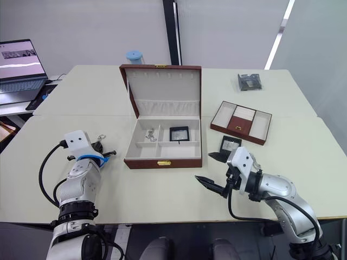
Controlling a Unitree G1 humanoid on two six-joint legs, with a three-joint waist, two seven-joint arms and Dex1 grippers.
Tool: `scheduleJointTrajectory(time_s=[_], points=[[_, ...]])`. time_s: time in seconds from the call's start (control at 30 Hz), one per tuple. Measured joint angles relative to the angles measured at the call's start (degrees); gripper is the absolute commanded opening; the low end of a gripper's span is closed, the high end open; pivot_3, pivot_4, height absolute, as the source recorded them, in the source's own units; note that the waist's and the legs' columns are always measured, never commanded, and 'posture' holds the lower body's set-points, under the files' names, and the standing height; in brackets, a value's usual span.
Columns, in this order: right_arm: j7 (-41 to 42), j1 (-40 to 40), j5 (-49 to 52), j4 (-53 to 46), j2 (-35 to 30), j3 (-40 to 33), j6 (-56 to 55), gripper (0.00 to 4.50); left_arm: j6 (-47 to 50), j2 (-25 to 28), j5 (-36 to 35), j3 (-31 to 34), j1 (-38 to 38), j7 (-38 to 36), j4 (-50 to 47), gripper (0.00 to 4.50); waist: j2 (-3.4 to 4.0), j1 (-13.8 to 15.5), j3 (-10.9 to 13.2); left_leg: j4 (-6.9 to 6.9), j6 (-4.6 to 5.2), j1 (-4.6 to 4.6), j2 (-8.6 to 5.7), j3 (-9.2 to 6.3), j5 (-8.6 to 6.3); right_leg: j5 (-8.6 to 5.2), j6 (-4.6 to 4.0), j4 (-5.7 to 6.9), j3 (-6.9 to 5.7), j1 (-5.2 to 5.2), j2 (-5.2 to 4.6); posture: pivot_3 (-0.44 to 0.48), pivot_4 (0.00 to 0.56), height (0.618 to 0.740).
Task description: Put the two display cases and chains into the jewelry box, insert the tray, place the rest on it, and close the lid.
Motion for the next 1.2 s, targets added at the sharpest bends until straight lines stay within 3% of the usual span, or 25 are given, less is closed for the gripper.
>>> scheduleJointTrajectory(time_s=[0.2,0.43,0.5,0.67,0.9,1.07,1.2], points=[[0.1,-0.1,0.0,0.4,0.0,0.0,-1.0,4.50,0.3,-0.8,-0.9,0.4,0.5,-0.1,-1.6,0.02,0.00,0.1,0.0,0.00,0.00,-0.01,0.00,0.00,0.00,0.00,0.00,-0.01,0.00,0.00,-0.01,0.000,0.150,0.740],[0.2,-1.9,0.1,0.9,0.2,-0.1,-1.1,4.50,6.5,0.1,-5.6,0.1,5.7,-5.6,-11.9,0.02,-0.08,0.0,0.0,-0.02,-0.01,-0.04,0.09,-0.03,0.00,0.00,0.00,-0.01,-0.02,-0.05,0.04,0.000,0.150,0.740],[0.4,-1.9,0.2,0.9,0.2,-0.1,-1.1,4.50,9.0,2.4,-6.7,0.0,7.0,-8.5,-15.3,0.02,-0.11,-0.1,0.1,-0.04,-0.01,-0.04,0.11,-0.03,0.00,0.00,-0.01,-0.01,-0.01,-0.08,0.05,0.000,0.150,0.740],[1.5,-2.1,0.8,0.9,0.2,-0.1,-1.1,4.50,15.1,14.4,-11.5,-1.3,9.3,-22.7,-22.6,0.02,-0.12,-0.3,0.1,-0.05,-0.02,-0.04,0.11,-0.04,0.00,-0.01,-0.02,-0.01,-0.03,-0.08,0.04,0.000,0.150,0.740],[2.4,-2.1,0.7,0.9,0.2,-0.1,-1.7,4.50,18.0,28.4,-15.4,-5.1,7.0,-41.5,-24.6,0.02,-0.16,-0.3,0.1,-0.06,-0.01,-0.06,0.09,-0.04,0.00,-0.02,-0.02,-0.05,-0.05,-0.09,0.03,0.000,0.150,0.740],[2.0,-1.4,0.6,0.5,0.5,-0.1,-2.3,4.50,17.2,33.2,-15.5,-11.8,-0.6,-53.5,-22.4,0.02,-0.15,-0.2,0.1,-0.07,0.00,-0.11,0.09,0.00,0.00,-0.02,-0.02,-0.06,-0.02,-0.16,0.07,0.000,0.150,0.740],[0.5,0.6,0.6,-1.5,0.5,-0.3,-2.3,4.50,15.8,33.5,-14.0,-17.1,-4.2,-59.3,-19.4,0.02,-0.14,-0.2,0.1,-0.08,0.00,-0.21,0.11,0.00,0.00,-0.02,-0.02,-0.06,-0.01,-0.25,0.12,0.000,0.150,0.740]])
